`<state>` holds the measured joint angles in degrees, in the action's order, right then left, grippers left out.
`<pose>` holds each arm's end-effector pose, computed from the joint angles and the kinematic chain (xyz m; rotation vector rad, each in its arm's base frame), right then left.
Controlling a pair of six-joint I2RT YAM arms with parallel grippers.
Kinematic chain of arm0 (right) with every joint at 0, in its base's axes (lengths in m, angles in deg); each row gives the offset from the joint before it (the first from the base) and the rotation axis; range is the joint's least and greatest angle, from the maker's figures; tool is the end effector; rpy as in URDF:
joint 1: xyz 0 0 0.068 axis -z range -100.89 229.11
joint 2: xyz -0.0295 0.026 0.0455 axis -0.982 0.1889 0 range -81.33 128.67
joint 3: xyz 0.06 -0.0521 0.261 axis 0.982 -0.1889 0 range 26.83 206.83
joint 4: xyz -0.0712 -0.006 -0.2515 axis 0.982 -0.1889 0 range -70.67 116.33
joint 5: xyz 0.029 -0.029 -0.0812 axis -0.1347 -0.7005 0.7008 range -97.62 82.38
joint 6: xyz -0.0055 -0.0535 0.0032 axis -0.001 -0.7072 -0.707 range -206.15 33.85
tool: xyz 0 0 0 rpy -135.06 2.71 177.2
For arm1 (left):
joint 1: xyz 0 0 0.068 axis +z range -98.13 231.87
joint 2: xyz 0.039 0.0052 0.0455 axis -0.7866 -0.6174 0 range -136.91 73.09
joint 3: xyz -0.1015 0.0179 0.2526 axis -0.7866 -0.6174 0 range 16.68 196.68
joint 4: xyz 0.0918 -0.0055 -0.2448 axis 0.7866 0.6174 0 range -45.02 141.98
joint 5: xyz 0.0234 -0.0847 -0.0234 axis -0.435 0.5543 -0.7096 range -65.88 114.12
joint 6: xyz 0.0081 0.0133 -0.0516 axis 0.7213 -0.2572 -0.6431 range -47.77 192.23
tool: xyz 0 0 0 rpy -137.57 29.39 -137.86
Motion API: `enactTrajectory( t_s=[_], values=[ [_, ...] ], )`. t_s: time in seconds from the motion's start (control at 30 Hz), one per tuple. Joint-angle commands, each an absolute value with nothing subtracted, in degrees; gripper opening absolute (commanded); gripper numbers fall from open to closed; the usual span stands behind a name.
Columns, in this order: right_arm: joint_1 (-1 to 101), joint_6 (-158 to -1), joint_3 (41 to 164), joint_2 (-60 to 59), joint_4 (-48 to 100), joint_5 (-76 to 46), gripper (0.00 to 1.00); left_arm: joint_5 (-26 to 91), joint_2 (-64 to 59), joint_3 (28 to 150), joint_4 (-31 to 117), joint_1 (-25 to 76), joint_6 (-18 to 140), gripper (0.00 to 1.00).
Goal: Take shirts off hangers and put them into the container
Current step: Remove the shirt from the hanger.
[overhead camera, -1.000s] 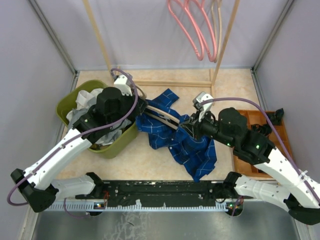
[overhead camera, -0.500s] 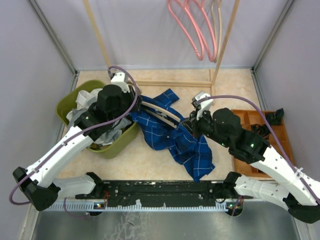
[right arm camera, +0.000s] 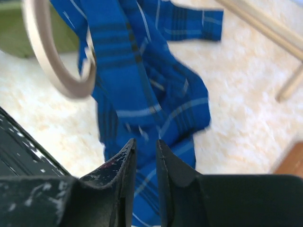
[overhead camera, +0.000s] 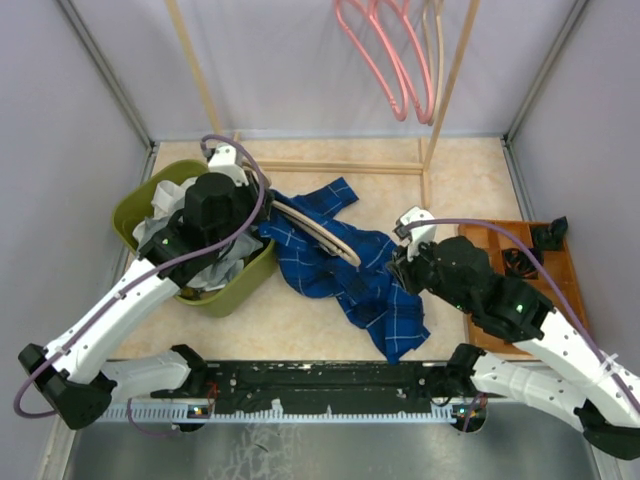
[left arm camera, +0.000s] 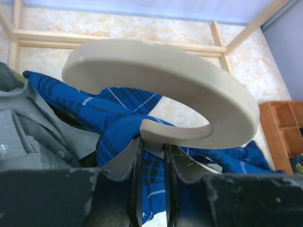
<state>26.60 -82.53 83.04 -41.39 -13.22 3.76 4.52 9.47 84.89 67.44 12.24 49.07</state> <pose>0.0883 0.1036 0.3662 -0.7051 1.8668 0.4417 0.1960 -0.1467 0.3965 0.0353 1.8867 -0.4342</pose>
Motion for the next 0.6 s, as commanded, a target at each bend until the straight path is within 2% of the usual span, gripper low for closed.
enactTrajectory(
  t_s=[0.0, 0.1, 0.17, 0.23, 0.33, 0.47, 0.57],
  values=[
    [27.2, -82.8, 82.8, -39.2, -18.7, 10.0, 0.25, -1.2, 11.9, 85.4, 66.6, 13.6, 49.2, 0.0],
    [27.3, -82.2, 83.0, -36.3, -18.1, 11.1, 0.25, 0.5, 11.9, 85.4, 66.1, 13.5, 49.4, 0.0],
    [27.3, -81.1, 84.4, -34.2, -17.8, 11.8, 0.31, 1.5, 11.8, 85.5, 65.9, 13.5, 49.6, 0.0],
    [27.3, -80.4, 86.7, -33.1, -16.8, 11.9, 0.32, 2.2, 11.6, 85.6, 65.9, 13.5, 49.6, 0.0],
    [27.2, -80.8, 88.9, -34.6, -12.3, 7.0, 0.47, 3.5, 11.3, 85.7, 65.9, 13.5, 49.9, 0.0],
    [27.2, -82.3, 89.4, -38.4, -3.6, -5.3, 0.65, 5.1, 10.5, 86.1, 66.7, 13.5, 50.4, 0.0],
    [27.2, -81.5, 90.0, -38.3, -1.1, -14.2, 0.74, 5.6, 9.9, 86.4, 67.3, 13.5, 50.1, 0.0]
  ],
)
